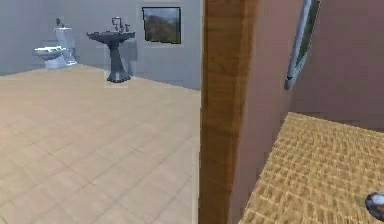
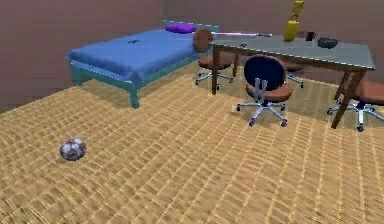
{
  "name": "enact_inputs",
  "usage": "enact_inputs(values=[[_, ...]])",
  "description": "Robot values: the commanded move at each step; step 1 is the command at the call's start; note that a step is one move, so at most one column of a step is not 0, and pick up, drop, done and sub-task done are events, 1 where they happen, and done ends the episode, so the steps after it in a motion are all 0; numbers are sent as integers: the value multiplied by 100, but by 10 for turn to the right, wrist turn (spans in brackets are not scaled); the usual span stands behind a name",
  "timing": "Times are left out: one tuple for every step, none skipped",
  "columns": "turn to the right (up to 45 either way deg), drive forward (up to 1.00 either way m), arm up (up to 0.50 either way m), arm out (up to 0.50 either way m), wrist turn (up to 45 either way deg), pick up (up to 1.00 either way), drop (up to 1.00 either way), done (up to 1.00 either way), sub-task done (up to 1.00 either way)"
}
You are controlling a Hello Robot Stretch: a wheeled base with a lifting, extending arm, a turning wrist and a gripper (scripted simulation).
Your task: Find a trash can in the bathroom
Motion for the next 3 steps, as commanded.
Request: enact_inputs(values=[[-450, 0, 0, 0, 0, 0, 0, 0, 0], [-60, 0, 0, 0, 0, 0, 0, 0, 0], [0, 100, 0, 0, 0, 0, 0, 0, 0]])
